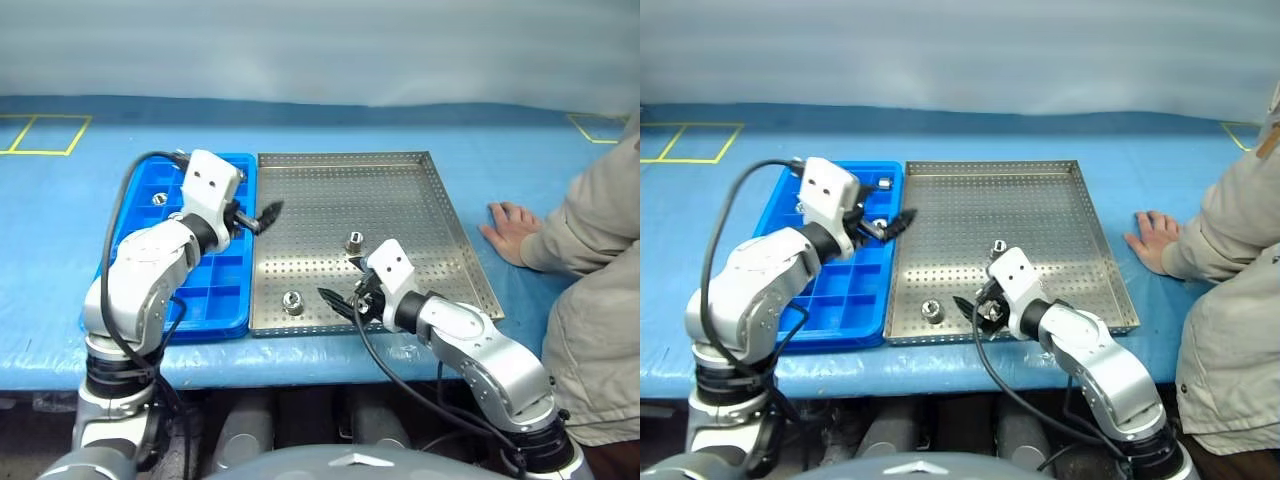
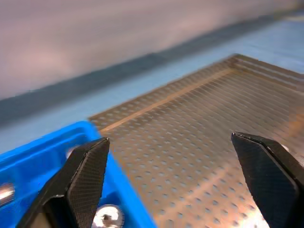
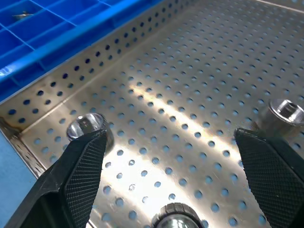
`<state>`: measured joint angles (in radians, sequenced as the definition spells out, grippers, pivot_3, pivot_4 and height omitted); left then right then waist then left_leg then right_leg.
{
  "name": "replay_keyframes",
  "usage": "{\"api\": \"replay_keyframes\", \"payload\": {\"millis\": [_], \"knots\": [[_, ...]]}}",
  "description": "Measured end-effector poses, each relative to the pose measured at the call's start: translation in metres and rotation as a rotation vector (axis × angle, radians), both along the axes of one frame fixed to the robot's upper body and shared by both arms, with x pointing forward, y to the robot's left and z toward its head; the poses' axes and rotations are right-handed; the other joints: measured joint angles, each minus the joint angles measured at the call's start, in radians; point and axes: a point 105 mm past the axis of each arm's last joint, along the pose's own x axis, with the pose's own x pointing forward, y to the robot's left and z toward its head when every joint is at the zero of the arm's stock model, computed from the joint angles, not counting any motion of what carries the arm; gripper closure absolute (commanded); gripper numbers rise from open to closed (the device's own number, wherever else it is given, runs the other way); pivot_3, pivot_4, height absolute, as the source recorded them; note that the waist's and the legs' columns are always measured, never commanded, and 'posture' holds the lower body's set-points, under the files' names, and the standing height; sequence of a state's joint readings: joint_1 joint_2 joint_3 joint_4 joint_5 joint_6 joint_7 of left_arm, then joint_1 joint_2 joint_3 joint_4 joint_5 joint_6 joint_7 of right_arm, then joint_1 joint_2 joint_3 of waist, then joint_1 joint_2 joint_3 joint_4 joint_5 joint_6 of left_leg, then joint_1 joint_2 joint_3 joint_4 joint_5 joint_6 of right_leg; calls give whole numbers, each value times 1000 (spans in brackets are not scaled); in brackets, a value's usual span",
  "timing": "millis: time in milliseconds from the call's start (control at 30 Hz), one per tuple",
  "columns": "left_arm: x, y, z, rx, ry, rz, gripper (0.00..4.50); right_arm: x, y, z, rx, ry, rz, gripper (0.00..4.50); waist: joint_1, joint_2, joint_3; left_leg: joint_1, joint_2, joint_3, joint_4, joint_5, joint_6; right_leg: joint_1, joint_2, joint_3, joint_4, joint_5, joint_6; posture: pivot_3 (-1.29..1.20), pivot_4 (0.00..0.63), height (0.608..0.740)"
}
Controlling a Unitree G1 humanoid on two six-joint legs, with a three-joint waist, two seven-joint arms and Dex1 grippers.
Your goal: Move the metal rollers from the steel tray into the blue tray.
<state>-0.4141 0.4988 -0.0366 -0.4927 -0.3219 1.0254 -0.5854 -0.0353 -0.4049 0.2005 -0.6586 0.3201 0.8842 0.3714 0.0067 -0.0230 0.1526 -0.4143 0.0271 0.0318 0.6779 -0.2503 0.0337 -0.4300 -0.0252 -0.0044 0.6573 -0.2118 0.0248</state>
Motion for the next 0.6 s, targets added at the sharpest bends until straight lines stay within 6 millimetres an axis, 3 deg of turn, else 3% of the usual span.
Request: {"api": "replay_keyframes", "payload": {"millis": [100, 300, 600], "knots": [[-15, -12, -21, 93, 134, -200, 18, -2, -5, 2, 0, -10, -35, 0, -14, 1, 1, 0, 0, 0, 0, 0, 0, 0, 0, 0, 0, -1, 0, -52, 150, 740], [-36, -15, -45, 237, 305, -421, 18, -6, -7, 1, 15, -7, -84, 0, -31, 1, 1, 1, 0, 1, 0, 0, 0, 0, 0, 2, 0, 0, 1, -96, 150, 740], [-39, -11, -75, 457, 366, -527, 18, -8, -6, -2, 34, 6, -118, 0, -42, 2, 2, 0, 0, 2, 0, 0, 0, -1, 0, 2, 0, -1, 1, -106, 150, 740]]}}
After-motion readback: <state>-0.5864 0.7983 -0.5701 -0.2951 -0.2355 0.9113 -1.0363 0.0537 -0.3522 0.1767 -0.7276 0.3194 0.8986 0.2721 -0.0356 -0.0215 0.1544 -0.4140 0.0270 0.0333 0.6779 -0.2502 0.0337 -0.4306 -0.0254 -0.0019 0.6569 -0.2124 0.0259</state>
